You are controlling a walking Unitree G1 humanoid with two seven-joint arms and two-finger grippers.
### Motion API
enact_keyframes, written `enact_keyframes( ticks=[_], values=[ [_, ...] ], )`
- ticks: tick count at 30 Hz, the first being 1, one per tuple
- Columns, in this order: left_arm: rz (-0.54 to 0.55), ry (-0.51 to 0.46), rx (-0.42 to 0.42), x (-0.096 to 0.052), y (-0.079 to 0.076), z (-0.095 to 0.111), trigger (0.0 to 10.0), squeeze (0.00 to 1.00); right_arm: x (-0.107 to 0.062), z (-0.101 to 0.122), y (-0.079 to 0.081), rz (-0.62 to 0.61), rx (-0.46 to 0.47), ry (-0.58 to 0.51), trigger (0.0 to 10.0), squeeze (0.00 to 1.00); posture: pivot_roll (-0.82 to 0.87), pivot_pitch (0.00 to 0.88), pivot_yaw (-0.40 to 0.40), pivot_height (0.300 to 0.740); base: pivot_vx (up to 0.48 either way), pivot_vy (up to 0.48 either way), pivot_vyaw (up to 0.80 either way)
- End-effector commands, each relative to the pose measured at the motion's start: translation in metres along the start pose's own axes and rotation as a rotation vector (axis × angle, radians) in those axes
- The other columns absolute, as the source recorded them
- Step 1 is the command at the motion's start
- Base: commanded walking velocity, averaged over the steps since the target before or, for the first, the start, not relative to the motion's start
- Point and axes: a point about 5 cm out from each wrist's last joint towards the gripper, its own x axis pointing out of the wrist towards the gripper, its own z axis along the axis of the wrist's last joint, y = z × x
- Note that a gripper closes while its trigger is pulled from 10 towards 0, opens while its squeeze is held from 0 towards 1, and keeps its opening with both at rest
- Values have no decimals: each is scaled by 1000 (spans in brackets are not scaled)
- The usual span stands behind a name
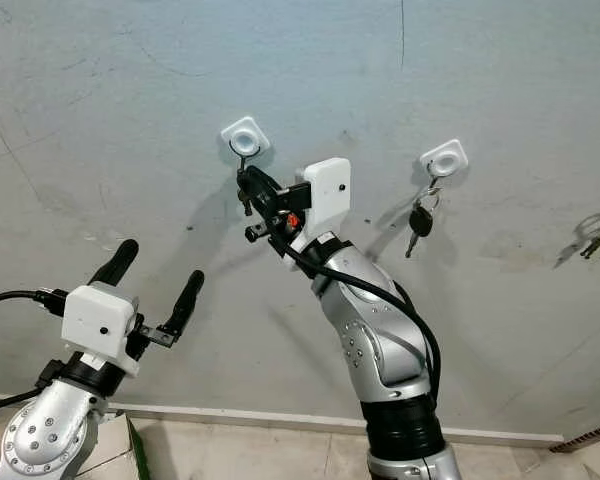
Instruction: Hang keys on a hook
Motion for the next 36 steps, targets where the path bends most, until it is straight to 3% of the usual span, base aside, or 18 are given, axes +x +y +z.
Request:
enact_keyframes(
  ticks=[1, 16, 34, 35, 36],
  values=[
    [-14, 1, 1, 0, -2, -1, 10000, 0, -4, -8, -9, -58, 30, 34, 10000, 0, 177, 58, -26, 740, 0, 0, 0],
    [-19, -2, -18, 2, -5, -2, 10000, 0, -7, -31, -18, -172, 246, 66, 10000, 0, 178, 63, -32, 740, 0, 0, 0],
    [-30, -5, -27, 5, -7, -2, 10000, 0, -11, -41, -20, -204, 228, 111, 10000, 0, 176, 63, -34, 740, 0, 0, 0],
    [-30, -5, -26, 5, -8, -2, 10000, 0, -13, -43, -22, -218, 224, 115, 10000, 898, 178, 63, -35, 740, 0, 0, 0],
    [-30, -5, -26, 5, -8, -2, 10000, 0, -14, -43, -22, -220, 222, 116, 10000, 1000, 179, 63, -35, 740, 0, 0, 0]
  ],
)
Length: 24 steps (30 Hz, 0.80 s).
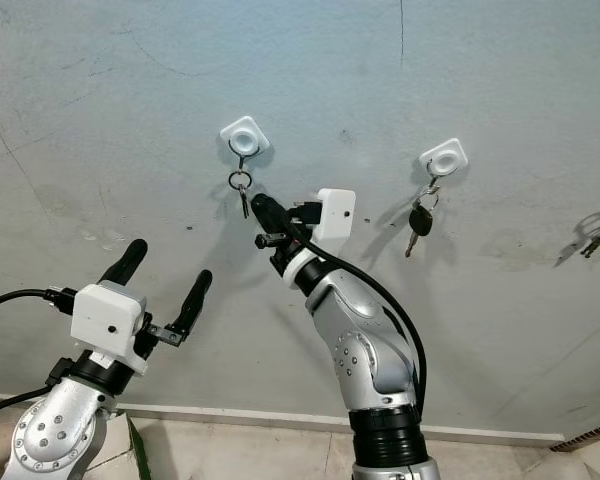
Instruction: Hang keys on a hook
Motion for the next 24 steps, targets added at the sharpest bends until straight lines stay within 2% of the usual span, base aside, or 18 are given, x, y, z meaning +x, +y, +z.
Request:
enact_keyframes(
  ticks=[1, 4, 7, 13, 17, 19, 24],
  values=[
    [-13, 4, -3, 1, -2, -2, 10000, 0, -6, -9, -14, -68, -18, 44, 10000, 1000, 179, 63, -35, 740, 0, 0, 0],
    [-12, 5, -1, 1, -2, -2, 10000, 0, -13, -11, -18, -74, -160, 70, 10000, 1000, 181, 62, -36, 740, 0, 0, 0],
    [-14, 7, -3, 1, -2, -3, 10000, 0, -23, -17, -22, -66, -263, 100, 10000, 1000, 175, 59, -36, 740, 0, 0, 0],
    [-11, 15, -4, 1, -1, -4, 10000, 0, -39, -20, -27, -83, -316, 124, 10000, 1000, 172, 56, -37, 740, 0, 0, 0],
    [65, 67, 37, -3, 8, -12, 10000, 0, -61, -19, -34, -146, -415, 123, 10000, 1000, 159, 49, -37, 740, 0, 0, 0],
    [74, 79, 43, -4, 10, -13, 10000, 0, -64, -18, -35, -153, -428, 122, 10000, 1000, 155, 47, -37, 740, 0, 0, 0],
    [137, 145, 56, -12, 19, -21, 10000, 0, -89, -5, -37, -231, -489, 119, 10000, 1000, 131, 41, -30, 740, 0, 0, 0]
  ],
)
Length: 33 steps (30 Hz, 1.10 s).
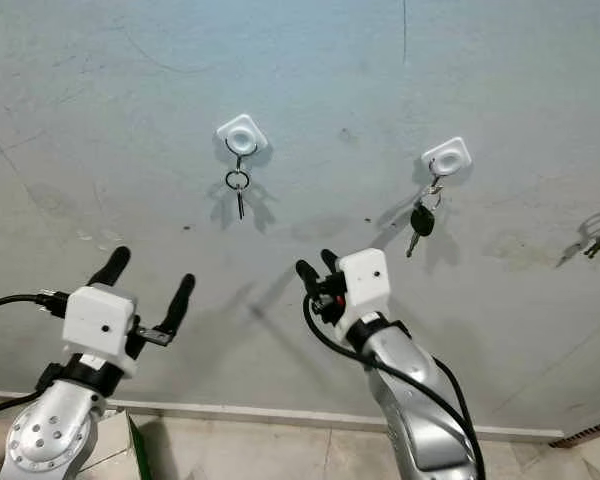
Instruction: Hang keys on a hook
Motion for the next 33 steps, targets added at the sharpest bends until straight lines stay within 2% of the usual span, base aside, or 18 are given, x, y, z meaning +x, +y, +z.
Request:
enact_keyframes(
  ticks=[1, 2, 5, 8, 10, 11, 12, 13, 14, 17, 24, 33],
  values=[
    [20, 31, 8, -2, 3, -4, 10000, 0, -7, 5, -4, -24, -18, 0, 10000, 1000, 131, 41, -30, 740, 0, 0, 0],
    [38, 59, 1, -5, 5, -7, 10000, 0, -16, 2, -6, -45, -55, 22, 10000, 1000, 127, 40, -32, 740, 0, 0, 0],
    [89, 107, 19, -12, 13, -14, 10000, 0, -27, -1, -10, -91, -41, 45, 10000, 1000, 126, 34, -28, 740, 0, 0, 0],
    [81, 161, -21, -22, 16, -24, 10000, 0, -34, -6, -11, -98, -20, 73, 10000, 1000, 120, 29, -29, 740, 0, 0, 0],
    [80, 164, -24, -22, 15, -25, 10000, 0, -33, -7, -10, -93, -13, 74, 10000, 1000, 118, 25, -29, 740, 0, 0, 0],
    [65, 164, -24, -20, 14, -25, 10000, 0, -32, -6, -10, -95, -9, 73, 10000, 580, 117, 22, -28, 740, 0, 0, 0],
    [44, 166, -21, -18, 11, -25, 10000, 0, -30, -6, -9, -91, -6, 72, 10000, 51, 118, 22, -27, 740, 0, 0, 0],
    [44, 166, -21, -18, 11, -25, 10000, 0, -30, -6, -9, -91, -6, 72, 10000, 51, 118, 22, -27, 740, 0, 0, 0],
    [33, 174, -20, -17, 10, -26, 10000, 0, -28, -6, -8, -89, 6, 73, 10000, 0, 118, 22, -27, 740, 0, 0, 0],
    [29, 179, -27, -16, 9, -27, 10000, 0, -28, -7, -8, -86, 7, 83, 10000, 0, 119, 18, -29, 740, 0, 0, -135],
    [14, 194, -47, -18, 8, -28, 10000, 0, -31, -9, -7, -99, 49, 104, 10000, 0, 116, 27, -28, 740, 0, 0, -712],
    [-10, 199, -41, -17, 5, -28, 10000, 0, -31, -12, -4, -93, 75, 118, 10000, 0, 115, 35, -27, 740, 0, 0, 0]
  ],
)
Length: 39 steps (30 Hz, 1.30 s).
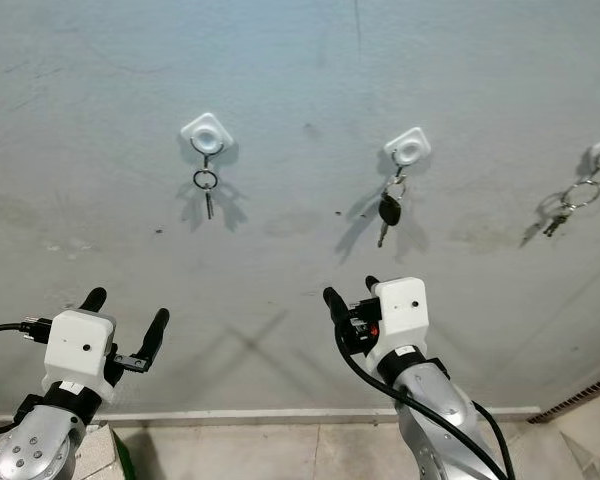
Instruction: Hang keys on a hook
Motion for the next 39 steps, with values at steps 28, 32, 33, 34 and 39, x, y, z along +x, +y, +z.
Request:
enact_keyframes(
  ticks=[28, 32, 33, 34, 39],
  values=[
    [-13, 26, 10, 0, -1, -2, 10000, 0, 2, 1, 4, 15, 19, 14, 10000, 0, 120, 41, -25, 740, -253, 0, 0],
    [-14, 25, 11, 0, -2, -2, 10000, 0, 2, 1, 4, 15, 19, 14, 10000, 0, 120, 36, -25, 740, -278, 0, 0],
    [-15, 24, 10, 0, -2, -2, 10000, 0, 2, 1, 4, 15, 19, 14, 10000, 0, 120, 36, -25, 740, -277, 0, 0],
    [-16, 24, 11, 1, -2, -2, 10000, 0, 3, 0, 4, 15, 19, 14, 10000, 0, 120, 35, -26, 740, -274, 0, 0],
    [-16, 22, 12, 1, -2, -2, 10000, 0, 3, 1, 3, 15, 19, 15, 10000, 0, 118, 33, -24, 740, -274, 0, 0]
  ],
)
